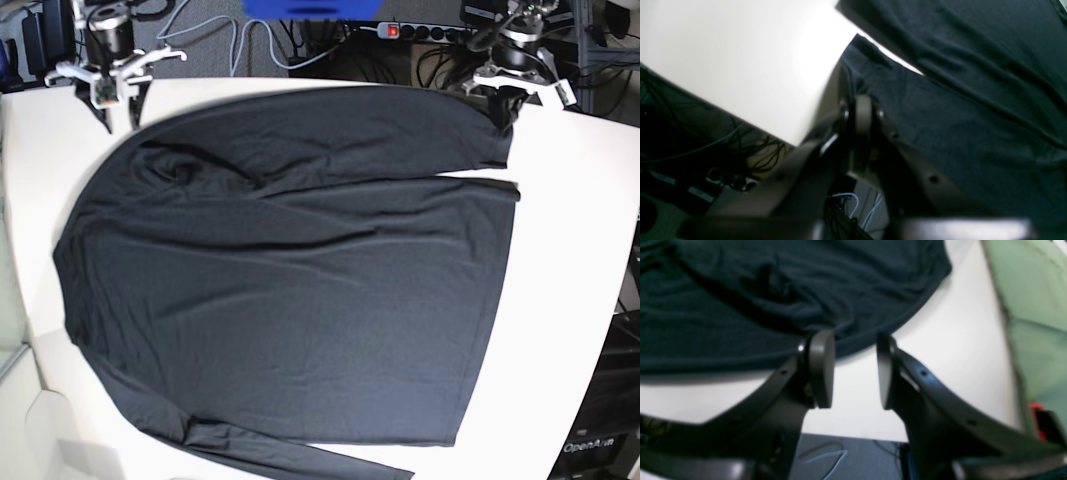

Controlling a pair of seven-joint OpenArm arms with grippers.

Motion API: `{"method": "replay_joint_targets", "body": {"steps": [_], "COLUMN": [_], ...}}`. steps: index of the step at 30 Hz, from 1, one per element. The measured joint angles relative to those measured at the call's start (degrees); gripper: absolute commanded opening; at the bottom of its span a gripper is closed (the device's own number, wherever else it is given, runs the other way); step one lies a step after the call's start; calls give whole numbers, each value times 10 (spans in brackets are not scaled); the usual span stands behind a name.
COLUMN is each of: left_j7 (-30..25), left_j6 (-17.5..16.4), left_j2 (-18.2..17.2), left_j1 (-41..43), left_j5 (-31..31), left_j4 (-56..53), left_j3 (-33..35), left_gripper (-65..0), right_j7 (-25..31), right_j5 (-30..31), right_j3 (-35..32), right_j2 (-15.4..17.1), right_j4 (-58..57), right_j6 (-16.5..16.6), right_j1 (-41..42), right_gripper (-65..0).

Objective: Fold the T-shirt properly
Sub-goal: 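Close both grippers on the shirt's shoulder edges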

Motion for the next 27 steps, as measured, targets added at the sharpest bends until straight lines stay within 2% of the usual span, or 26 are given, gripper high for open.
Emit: {"method": "replay_joint_targets", "body": {"steps": [5,8,11,13,18,20,25,27], "left_j7": [0,0,0,0,0,0,0,0], "left_j6": [2,2,2,3,2,2,2,2], "left_j2": [0,0,0,0,0,0,0,0], "left_j1": [0,0,0,0,0,0,0,0], "left_j5": [0,0,0,0,0,0,0,0], "left_j4": [0,0,0,0,0,0,0,0], "left_j3": [0,-1,-1,-2,-2,-2,-2,-2], "left_gripper": [-628,-628,-628,-628,-628,-628,-628,-628], "right_j7": [-64,-110,-141,-160,-226,-228,-230,-230], "right_j5": [2,2,3,4,4,4,6,11], "right_j3": [0,1,0,2,1,1,5,28], "right_j2": [-3,-24,-26,-26,-28,-28,-29,-43], "right_j4": [0,0,0,0,-1,-1,-1,-1], "right_j6": [12,13,15,15,15,15,15,15], "right_j1": [35,59,81,93,133,137,134,136], "right_gripper": [-422,-422,-414,-354,-119,-83,-122,-148]}}
